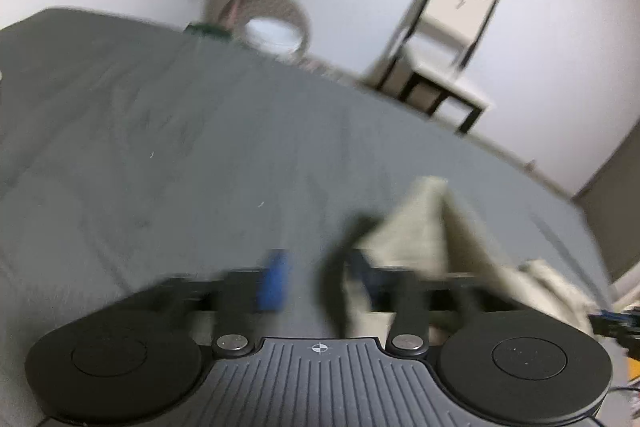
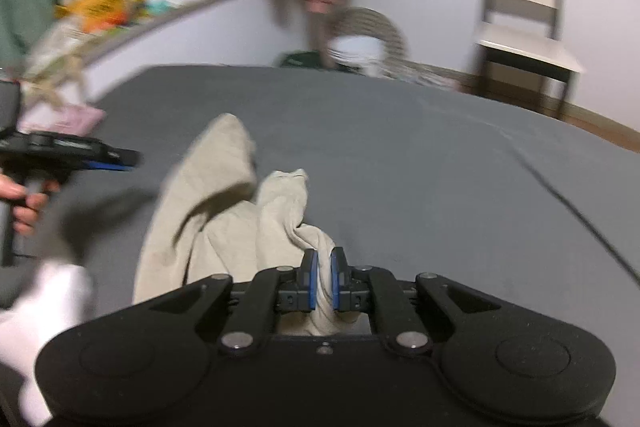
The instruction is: Fold clothes
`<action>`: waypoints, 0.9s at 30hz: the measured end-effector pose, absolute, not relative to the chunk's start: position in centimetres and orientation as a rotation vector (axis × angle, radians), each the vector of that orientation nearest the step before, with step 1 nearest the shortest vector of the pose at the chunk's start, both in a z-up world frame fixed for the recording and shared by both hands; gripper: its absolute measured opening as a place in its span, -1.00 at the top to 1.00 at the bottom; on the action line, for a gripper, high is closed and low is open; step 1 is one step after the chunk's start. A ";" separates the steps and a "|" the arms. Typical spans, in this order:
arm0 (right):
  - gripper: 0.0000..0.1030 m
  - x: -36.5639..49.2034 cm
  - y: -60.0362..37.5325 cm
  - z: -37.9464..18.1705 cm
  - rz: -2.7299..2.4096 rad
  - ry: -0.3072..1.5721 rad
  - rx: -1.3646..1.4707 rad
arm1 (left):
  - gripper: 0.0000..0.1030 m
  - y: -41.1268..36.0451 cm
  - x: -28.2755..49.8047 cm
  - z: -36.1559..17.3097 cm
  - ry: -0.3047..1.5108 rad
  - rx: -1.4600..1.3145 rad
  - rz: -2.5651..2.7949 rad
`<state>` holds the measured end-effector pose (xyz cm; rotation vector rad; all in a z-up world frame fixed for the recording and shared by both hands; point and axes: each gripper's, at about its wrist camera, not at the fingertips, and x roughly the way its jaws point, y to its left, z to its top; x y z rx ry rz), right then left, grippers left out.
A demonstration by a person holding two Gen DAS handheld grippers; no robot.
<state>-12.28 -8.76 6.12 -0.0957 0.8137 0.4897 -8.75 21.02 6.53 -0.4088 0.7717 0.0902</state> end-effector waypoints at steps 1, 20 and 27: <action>0.85 -12.0 -9.0 5.6 0.462 0.828 -0.100 | -0.78 20.7 -8.2 5.8 0.787 -0.410 0.085; 0.00 -10.7 -9.8 5.8 0.331 0.736 0.012 | 0.38 15.3 -6.7 2.9 0.811 -0.368 -0.037; -0.18 -10.8 -9.2 5.8 0.374 0.702 0.037 | 0.92 14.4 -7.8 4.9 0.744 -0.294 -0.124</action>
